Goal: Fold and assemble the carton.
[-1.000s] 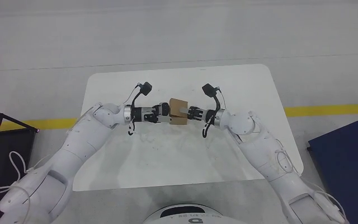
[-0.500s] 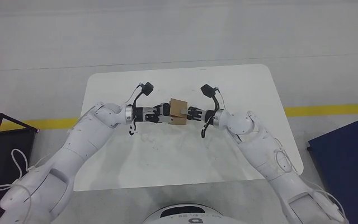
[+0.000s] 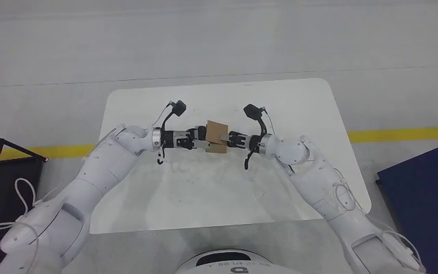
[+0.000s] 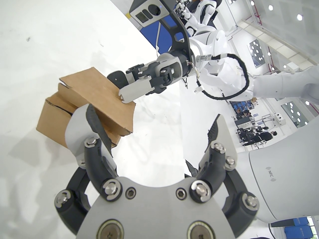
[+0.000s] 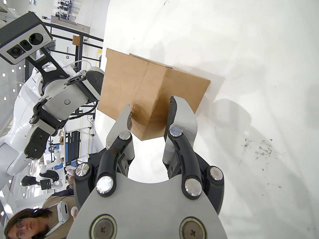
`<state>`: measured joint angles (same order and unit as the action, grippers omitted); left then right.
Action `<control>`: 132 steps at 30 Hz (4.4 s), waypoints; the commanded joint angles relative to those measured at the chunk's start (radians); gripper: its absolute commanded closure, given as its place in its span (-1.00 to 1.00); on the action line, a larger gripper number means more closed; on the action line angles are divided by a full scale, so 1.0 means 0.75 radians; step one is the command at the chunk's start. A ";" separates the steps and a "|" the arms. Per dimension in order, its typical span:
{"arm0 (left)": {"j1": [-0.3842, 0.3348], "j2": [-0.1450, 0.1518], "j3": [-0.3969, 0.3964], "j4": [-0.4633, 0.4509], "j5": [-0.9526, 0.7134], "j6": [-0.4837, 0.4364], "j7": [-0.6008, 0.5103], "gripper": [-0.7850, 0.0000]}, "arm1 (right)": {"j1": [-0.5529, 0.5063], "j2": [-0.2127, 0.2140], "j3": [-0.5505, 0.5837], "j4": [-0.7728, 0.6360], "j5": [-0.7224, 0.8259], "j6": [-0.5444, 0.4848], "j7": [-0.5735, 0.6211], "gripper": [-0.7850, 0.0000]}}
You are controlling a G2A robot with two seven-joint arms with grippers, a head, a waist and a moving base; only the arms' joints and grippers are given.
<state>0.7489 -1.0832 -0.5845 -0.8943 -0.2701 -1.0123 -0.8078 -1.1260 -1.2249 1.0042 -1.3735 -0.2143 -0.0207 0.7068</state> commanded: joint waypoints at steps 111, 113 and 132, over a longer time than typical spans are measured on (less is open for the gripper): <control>-0.239 -0.277 0.007 0.430 0.195 0.000 0.128 -1.00 | -0.036 0.006 -0.079 -0.148 -0.220 0.120 0.052 1.00; -0.240 -0.294 0.007 0.454 0.156 0.000 0.115 -1.00 | -0.041 0.006 -0.067 -0.148 -0.209 0.118 0.028 1.00; -0.165 -0.252 -0.150 0.452 0.151 0.000 0.053 -1.00 | -0.072 0.006 0.012 -0.128 -0.141 0.151 -0.074 1.00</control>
<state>0.6342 -1.2727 -0.6976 -0.5678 -0.2069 -1.0123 -0.7854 -1.1768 -1.2212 1.0119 -1.4678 -0.3210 0.0937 0.6490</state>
